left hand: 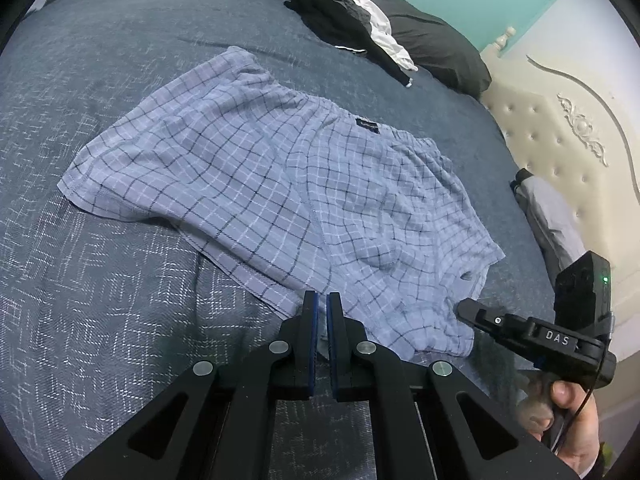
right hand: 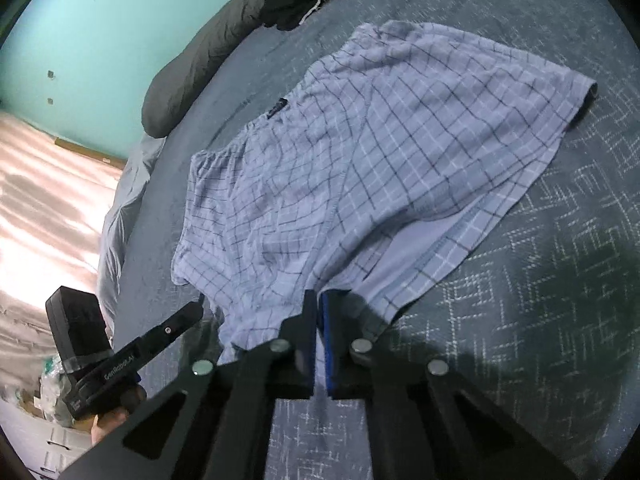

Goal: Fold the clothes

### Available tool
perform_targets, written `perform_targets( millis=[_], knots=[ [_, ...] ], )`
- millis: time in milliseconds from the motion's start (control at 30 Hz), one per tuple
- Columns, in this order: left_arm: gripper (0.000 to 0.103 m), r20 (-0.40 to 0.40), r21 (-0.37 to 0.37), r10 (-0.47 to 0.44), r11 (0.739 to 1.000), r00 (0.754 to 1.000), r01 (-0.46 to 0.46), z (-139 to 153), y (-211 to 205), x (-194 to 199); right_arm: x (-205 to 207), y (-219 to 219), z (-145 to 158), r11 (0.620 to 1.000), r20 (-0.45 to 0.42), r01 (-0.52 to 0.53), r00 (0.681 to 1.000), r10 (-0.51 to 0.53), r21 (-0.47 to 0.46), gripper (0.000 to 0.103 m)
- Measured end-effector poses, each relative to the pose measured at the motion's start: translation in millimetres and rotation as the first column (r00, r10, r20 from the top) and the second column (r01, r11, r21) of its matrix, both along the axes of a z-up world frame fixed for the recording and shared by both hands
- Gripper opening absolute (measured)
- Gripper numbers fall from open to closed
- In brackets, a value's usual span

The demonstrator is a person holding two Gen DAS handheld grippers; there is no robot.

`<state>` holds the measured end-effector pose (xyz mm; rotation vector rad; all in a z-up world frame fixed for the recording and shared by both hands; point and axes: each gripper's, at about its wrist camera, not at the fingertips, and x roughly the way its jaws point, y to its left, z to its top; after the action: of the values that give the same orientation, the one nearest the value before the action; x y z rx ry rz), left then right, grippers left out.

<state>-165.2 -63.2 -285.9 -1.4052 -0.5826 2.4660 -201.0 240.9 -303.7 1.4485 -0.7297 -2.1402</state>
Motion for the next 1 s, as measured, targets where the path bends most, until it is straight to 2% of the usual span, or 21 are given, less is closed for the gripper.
perform_targets(
  millis=[367,567,733,900,1000],
  knots=[
    [0.005,-0.004,0.004,-0.001,1.000,1.000,0.001,1,1,1,19,-6,15,1.000,-0.042,-0.008,0.999,0.009,0.015,0.002],
    [0.006,-0.002,0.000,0.003,1.000,1.000,-0.003,0,0,-3,18,-12,2,0.999,0.001,-0.021,1.000,0.021,0.029,0.002],
    [0.007,-0.003,-0.001,0.004,1.000,1.000,-0.004,0,0,-3,16,0,-3,1.000,0.032,0.026,0.999,-0.026,0.003,0.005],
    [0.009,-0.004,-0.001,0.003,1.000,1.000,-0.003,0,1,-2,19,16,11,0.995,-0.016,0.089,0.996,-0.089,-0.049,0.006],
    [0.010,-0.002,-0.001,0.004,1.000,1.000,-0.004,0,1,-1,14,30,12,0.986,-0.024,0.140,0.989,-0.143,-0.087,0.014]
  ],
)
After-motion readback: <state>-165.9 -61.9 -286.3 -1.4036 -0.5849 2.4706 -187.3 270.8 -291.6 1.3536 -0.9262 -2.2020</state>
